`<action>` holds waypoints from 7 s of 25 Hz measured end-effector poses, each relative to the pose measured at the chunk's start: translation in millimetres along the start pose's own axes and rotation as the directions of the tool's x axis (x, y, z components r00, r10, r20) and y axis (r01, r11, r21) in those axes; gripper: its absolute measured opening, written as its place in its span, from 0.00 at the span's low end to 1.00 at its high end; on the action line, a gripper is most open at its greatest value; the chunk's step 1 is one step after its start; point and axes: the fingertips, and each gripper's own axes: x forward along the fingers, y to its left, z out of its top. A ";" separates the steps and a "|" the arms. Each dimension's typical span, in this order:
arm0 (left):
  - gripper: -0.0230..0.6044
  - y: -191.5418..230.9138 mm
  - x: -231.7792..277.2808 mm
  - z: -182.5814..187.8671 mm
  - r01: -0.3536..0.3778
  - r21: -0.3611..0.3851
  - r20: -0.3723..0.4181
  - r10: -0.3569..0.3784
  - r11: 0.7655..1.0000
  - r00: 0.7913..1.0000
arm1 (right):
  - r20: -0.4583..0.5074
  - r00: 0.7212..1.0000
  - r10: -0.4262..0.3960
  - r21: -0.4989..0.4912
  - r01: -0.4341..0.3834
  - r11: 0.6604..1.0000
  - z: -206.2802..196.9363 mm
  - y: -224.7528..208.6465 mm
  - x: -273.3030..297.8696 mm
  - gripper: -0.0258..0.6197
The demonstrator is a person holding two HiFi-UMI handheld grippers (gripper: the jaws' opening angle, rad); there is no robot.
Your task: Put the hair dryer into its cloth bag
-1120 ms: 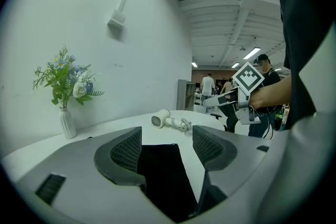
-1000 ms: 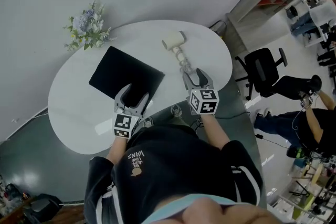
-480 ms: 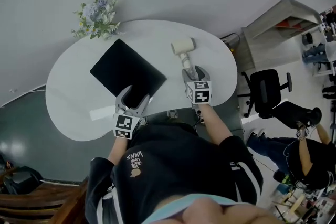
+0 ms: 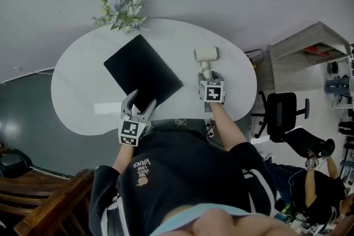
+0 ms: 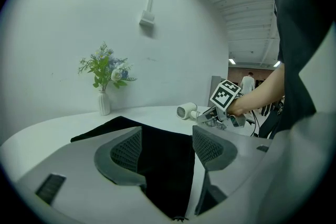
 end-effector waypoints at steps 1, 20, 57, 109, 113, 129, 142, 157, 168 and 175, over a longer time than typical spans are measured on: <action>0.52 0.1 -0.4 -1.4 -0.005 -0.004 -0.003 0.005 1.000 1.000 | -0.017 1.000 0.004 -0.004 -0.004 1.000 -2.2 -0.2 3.1 0.39; 0.52 -20.2 -0.2 -49.1 0.068 0.086 -0.147 -0.054 0.994 0.988 | -0.067 0.997 0.039 0.011 -0.039 0.999 -12.8 -0.5 9.1 0.39; 0.09 -31.6 35.1 -108.1 0.324 0.220 -0.458 -0.196 0.920 0.867 | 0.021 0.979 0.202 0.280 -0.200 0.939 -54.0 35.4 -82.5 0.39; 0.09 -21.7 20.9 7.8 0.245 0.041 -0.100 -0.240 0.969 0.965 | -0.103 0.825 0.556 -0.156 -0.565 0.810 -30.3 208.4 -80.3 0.39; 0.09 -20.1 15.5 7.4 0.249 0.037 -0.085 -0.245 0.968 0.966 | -0.114 0.816 0.567 -0.178 -0.578 0.796 -24.3 217.1 -71.4 0.39; 0.09 -11.3 4.3 16.6 0.287 0.004 -0.017 -0.287 0.958 0.958 | -0.126 0.783 0.609 -0.231 -0.620 0.750 6.7 246.9 -37.5 0.39; 0.09 -8.2 3.8 18.8 0.331 -0.014 -0.003 -0.331 0.943 0.944 | -0.112 0.755 0.646 -0.269 -0.649 0.711 36.9 271.9 -11.0 0.39; 0.09 25.7 6.8 3.7 0.319 -0.138 -0.016 -0.324 0.938 0.946 | -0.074 0.729 0.681 -0.342 -0.660 0.669 55.1 310.3 25.1 0.39; 0.09 40.0 9.4 -5.7 0.280 -0.180 -0.018 -0.288 0.943 0.957 | -0.024 0.752 0.658 -0.373 -0.618 0.692 61.8 317.1 37.6 0.39; 0.09 33.2 13.6 -2.4 0.280 -0.169 -0.016 -0.287 0.945 0.958 | 0.016 0.772 0.636 -0.358 -0.589 0.724 66.6 297.1 28.4 0.39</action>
